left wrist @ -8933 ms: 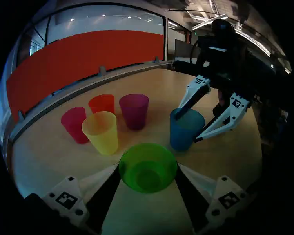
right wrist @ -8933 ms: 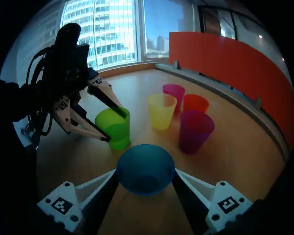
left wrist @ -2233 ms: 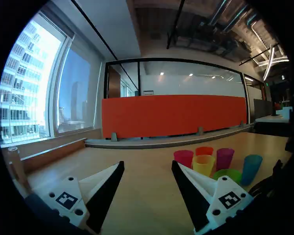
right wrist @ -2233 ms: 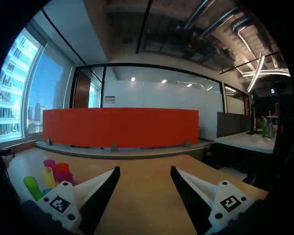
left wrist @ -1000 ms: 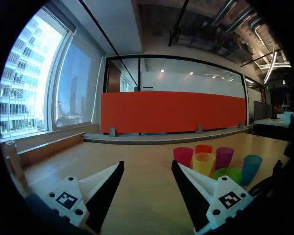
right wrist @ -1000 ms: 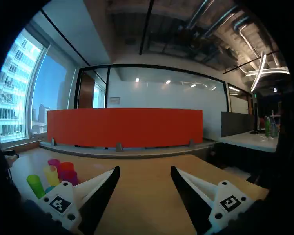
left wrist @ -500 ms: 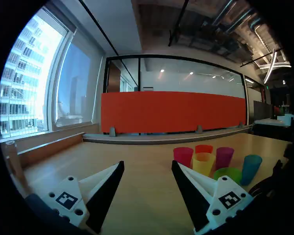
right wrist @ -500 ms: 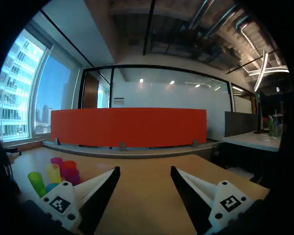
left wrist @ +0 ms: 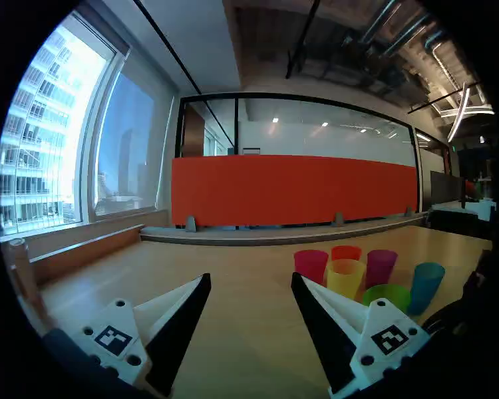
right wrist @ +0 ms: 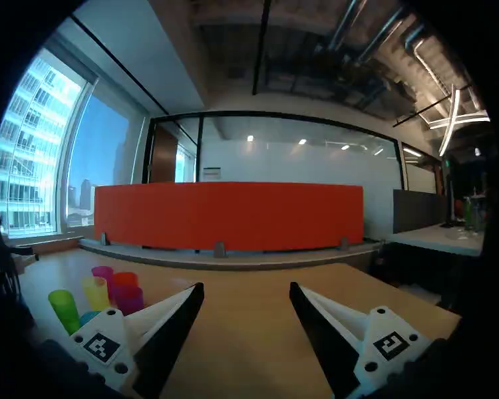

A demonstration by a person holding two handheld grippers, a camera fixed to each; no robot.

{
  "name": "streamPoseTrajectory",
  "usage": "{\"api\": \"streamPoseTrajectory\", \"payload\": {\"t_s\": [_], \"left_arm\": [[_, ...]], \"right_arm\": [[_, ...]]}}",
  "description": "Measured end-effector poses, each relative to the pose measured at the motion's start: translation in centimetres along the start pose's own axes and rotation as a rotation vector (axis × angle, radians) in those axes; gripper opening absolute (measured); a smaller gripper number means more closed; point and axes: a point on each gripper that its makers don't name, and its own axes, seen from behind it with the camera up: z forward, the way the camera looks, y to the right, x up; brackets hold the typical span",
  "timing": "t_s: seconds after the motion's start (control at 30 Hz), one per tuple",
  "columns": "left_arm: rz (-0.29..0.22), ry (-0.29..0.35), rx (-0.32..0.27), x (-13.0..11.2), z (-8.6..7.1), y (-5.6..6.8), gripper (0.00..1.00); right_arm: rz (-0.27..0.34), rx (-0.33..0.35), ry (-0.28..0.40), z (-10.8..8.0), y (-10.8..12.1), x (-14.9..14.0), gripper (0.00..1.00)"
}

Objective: Pour water

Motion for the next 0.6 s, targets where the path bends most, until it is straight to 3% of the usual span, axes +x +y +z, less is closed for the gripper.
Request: {"api": "streamPoseTrajectory", "payload": {"t_s": [0.6], "left_arm": [[0.000, 0.000, 0.000, -0.1, -0.1, 0.0, 0.89]], "right_arm": [[0.030, 0.014, 0.002, 1.4, -0.5, -2.5, 0.99]]}}
